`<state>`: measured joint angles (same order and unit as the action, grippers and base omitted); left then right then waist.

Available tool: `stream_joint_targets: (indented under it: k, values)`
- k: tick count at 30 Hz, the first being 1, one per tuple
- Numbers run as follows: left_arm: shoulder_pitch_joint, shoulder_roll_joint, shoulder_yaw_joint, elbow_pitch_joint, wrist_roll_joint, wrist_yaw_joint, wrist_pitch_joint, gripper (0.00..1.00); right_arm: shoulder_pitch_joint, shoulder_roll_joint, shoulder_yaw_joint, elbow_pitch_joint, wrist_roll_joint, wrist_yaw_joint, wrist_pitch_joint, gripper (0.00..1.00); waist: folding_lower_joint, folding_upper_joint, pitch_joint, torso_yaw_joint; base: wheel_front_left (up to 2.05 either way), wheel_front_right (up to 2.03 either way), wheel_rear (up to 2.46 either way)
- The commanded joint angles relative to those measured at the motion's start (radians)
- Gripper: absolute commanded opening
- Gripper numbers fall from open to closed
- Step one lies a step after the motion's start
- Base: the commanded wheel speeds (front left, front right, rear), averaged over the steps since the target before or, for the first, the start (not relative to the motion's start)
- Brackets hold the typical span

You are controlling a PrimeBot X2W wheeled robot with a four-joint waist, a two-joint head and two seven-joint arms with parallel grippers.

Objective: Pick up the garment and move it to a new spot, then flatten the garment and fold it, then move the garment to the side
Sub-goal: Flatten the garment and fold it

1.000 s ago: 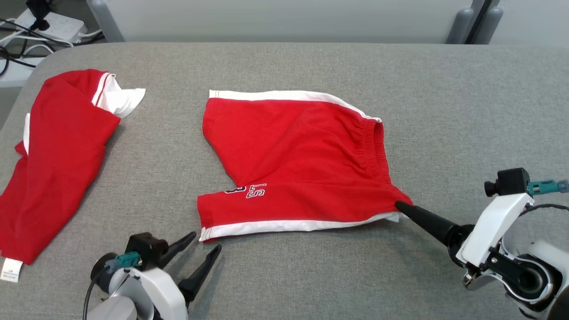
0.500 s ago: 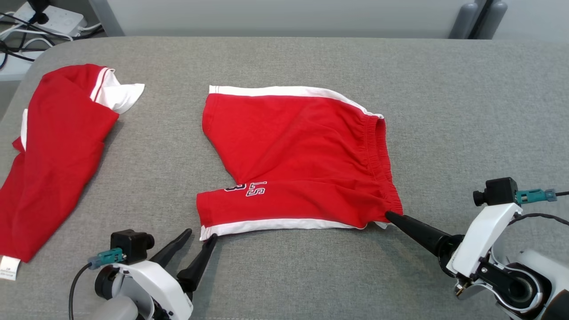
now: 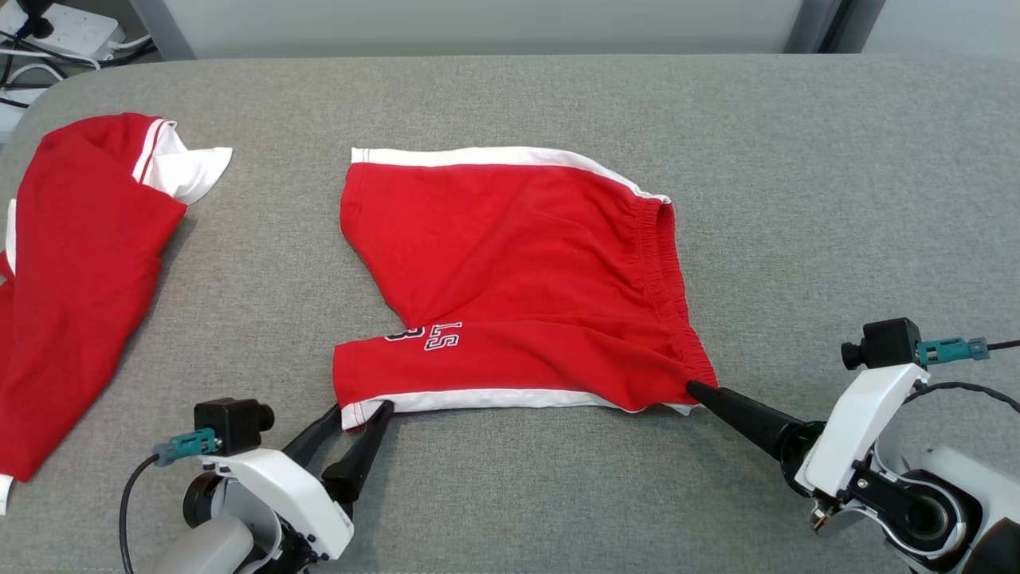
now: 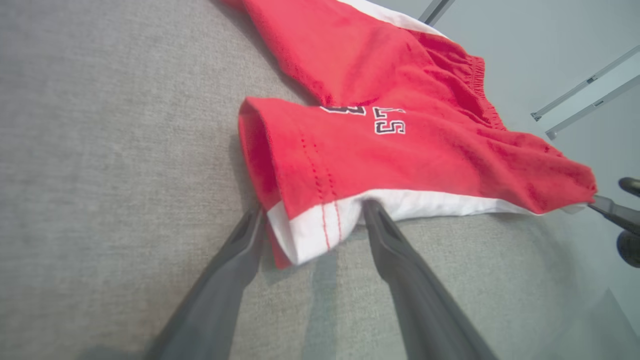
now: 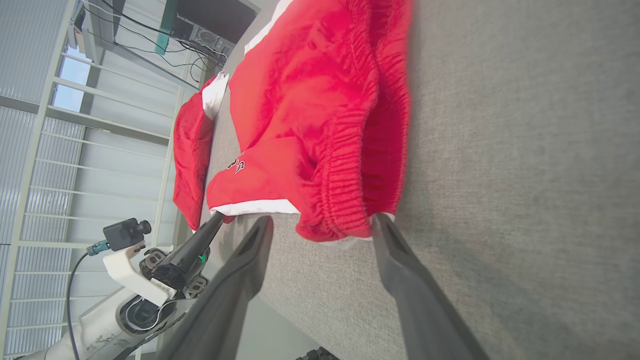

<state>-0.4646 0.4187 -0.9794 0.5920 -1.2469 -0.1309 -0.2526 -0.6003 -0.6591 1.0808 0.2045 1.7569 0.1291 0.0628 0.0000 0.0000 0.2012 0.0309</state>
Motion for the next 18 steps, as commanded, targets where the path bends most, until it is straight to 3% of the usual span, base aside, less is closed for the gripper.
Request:
stream_joint_targets:
  k: [1,3,5,10,18]
  values:
    - [-0.049,0.032,0.026,-0.025,-0.013,0.0,-0.009,0.76,0.013,-0.013,-0.009,-0.014,-0.011,0.002,0.003,1.0,0.0,0.0,0.002,0.001,0.0,0.0,0.0]
    - [-0.056,0.04,0.012,-0.037,-0.014,0.0,-0.009,0.41,0.014,-0.013,-0.012,-0.012,-0.013,0.002,0.004,1.0,0.0,0.0,0.003,0.003,0.0,0.0,0.0]
    - [-0.06,0.048,0.016,-0.057,-0.014,0.0,-0.009,0.0,0.014,-0.012,-0.015,-0.012,-0.015,0.002,0.005,1.0,0.0,0.0,0.004,0.006,0.0,0.0,0.0]
    - [-0.058,0.075,0.022,-0.114,0.005,0.0,-0.009,0.0,0.015,-0.008,-0.021,-0.014,-0.018,0.002,0.012,0.98,0.0,0.0,0.003,0.016,0.0,0.0,0.0]
    - [-0.066,0.143,-0.05,-0.195,-0.018,0.0,-0.009,0.0,0.024,-0.008,-0.025,-0.014,-0.027,0.002,0.026,1.0,0.0,0.0,0.001,0.022,0.0,0.0,0.0]
